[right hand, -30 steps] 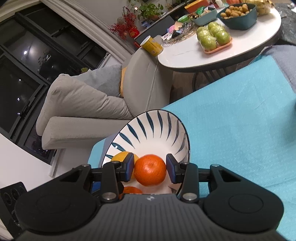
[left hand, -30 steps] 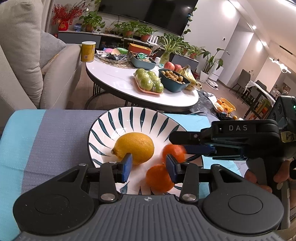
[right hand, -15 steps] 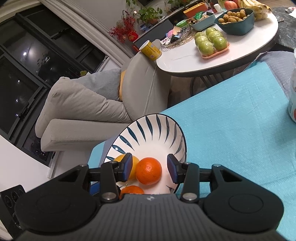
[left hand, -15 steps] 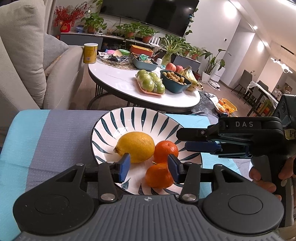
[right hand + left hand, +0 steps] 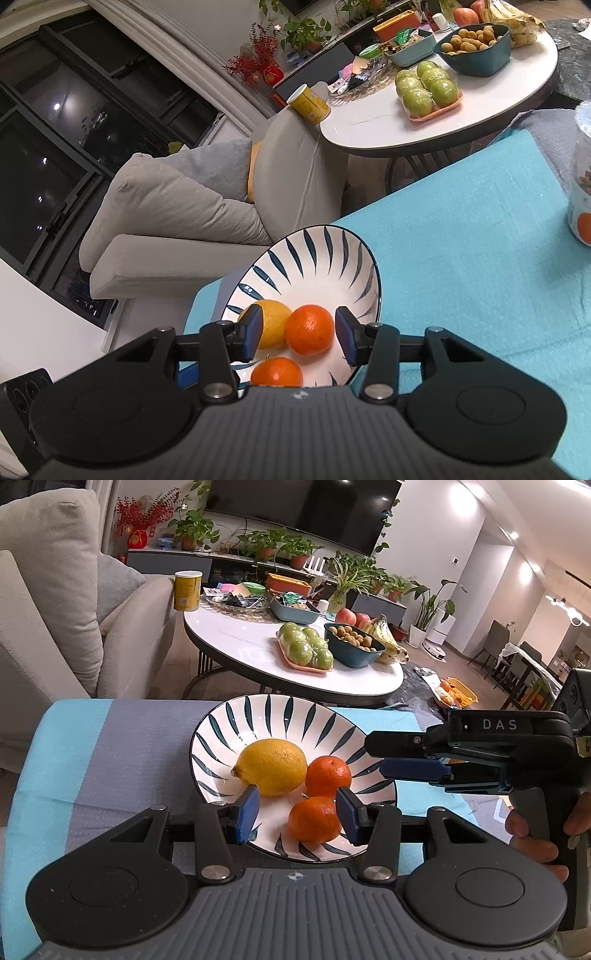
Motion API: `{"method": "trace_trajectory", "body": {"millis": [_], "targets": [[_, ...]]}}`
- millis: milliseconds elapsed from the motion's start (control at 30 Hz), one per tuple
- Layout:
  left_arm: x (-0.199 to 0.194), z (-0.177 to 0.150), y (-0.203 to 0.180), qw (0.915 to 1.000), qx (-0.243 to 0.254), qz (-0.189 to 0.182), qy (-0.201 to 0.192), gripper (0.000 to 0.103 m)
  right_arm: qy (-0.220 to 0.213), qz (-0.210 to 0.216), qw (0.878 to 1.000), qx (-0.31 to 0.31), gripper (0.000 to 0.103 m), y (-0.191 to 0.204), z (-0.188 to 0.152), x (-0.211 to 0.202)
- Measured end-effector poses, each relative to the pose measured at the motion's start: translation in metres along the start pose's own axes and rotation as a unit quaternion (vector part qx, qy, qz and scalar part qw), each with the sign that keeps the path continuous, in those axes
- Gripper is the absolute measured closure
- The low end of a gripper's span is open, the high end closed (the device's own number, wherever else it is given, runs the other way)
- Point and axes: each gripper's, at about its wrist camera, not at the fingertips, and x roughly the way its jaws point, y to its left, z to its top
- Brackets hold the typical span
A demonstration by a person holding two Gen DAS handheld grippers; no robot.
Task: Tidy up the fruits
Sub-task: 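Withdraw both tools from the bowl toward the remaining fruit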
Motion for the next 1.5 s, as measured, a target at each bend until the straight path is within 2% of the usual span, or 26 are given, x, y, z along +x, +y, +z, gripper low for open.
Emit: {"method": "trace_trajectory", "body": {"millis": [333, 1200, 1500], "targets": [[-0.01, -0.003, -0.01, 1.0, 0.002, 0.001, -0.003, 0.059, -0.004, -0.001, 1.0, -0.003, 0.048, 0.002, -0.003, -0.014], [-0.049, -0.021, -0.032, 0.9998, 0.005, 0.008, -0.018, 0.058, -0.013, -0.006, 1.0, -0.023, 0.047, 0.011, -0.024, -0.052], [-0.066, -0.038, -0.036, 0.9998, 0.002, 0.006, -0.02, 0.058, 0.011, -0.022, 0.998, -0.05, 0.047, 0.012, -0.045, -0.06]]}}
